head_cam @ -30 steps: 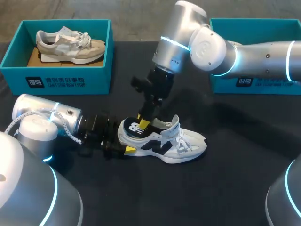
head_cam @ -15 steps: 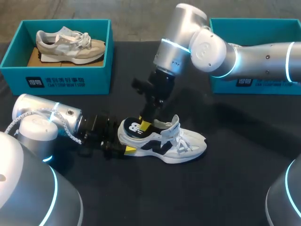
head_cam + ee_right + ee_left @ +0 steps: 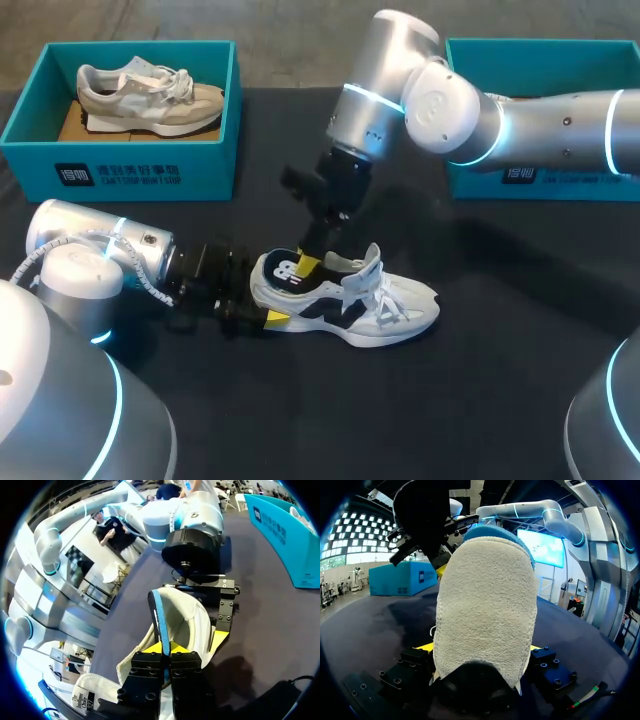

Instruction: Take the shoe out of the shoebox, open the shoe tongue, remove and reinsert the insole, then place the shoe into the shoebox

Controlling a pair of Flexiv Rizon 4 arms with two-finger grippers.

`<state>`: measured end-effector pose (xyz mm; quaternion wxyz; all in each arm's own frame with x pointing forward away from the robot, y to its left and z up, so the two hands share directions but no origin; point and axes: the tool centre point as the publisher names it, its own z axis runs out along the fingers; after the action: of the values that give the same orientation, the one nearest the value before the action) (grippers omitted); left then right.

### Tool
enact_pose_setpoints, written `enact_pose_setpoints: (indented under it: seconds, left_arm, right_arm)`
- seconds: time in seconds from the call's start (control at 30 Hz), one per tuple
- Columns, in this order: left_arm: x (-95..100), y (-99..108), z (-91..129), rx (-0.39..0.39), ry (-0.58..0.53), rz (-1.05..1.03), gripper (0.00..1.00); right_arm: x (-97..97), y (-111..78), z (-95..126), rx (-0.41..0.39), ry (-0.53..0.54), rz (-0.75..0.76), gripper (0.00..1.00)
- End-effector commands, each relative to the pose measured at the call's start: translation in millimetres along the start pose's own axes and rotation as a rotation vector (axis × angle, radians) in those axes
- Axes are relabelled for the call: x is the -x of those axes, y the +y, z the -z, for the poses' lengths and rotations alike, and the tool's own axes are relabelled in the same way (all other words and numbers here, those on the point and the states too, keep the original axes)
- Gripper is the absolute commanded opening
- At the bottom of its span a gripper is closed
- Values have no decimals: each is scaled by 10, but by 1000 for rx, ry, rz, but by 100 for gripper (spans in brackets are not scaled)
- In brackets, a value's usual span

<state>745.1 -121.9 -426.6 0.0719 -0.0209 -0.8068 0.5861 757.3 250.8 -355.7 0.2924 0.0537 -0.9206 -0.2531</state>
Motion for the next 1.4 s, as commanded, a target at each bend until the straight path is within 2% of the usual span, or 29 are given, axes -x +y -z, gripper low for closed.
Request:
enact_pose_setpoints:
  seconds: [0.03,0.33,0.5,0.8,1.03,1.07,1.2,1.4]
  left_arm:
    - [13,22,-10,1,-2,0,0]
    - [13,22,-10,1,-2,0,0]
    - [13,22,-10,1,-2,0,0]
    - [13,22,-10,1,-2,0,0]
    - [13,22,-10,1,-2,0,0]
    - [13,22,-10,1,-2,0,0]
    - [13,22,-10,1,-2,0,0]
    - [13,22,-10,1,-2,0,0]
  right_arm:
    - [-22,31,31,-2,-13,2,0]
    - [-70,78,115,6,-56,10,0]
    - [-102,126,164,61,-99,47,0]
    - [-199,289,350,80,-194,78,0]
    - [-311,436,563,92,-254,103,0]
    - [-332,494,654,112,-286,113,0]
    - [-365,578,793,154,-341,134,0]
    - [-389,718,932,175,-379,165,0]
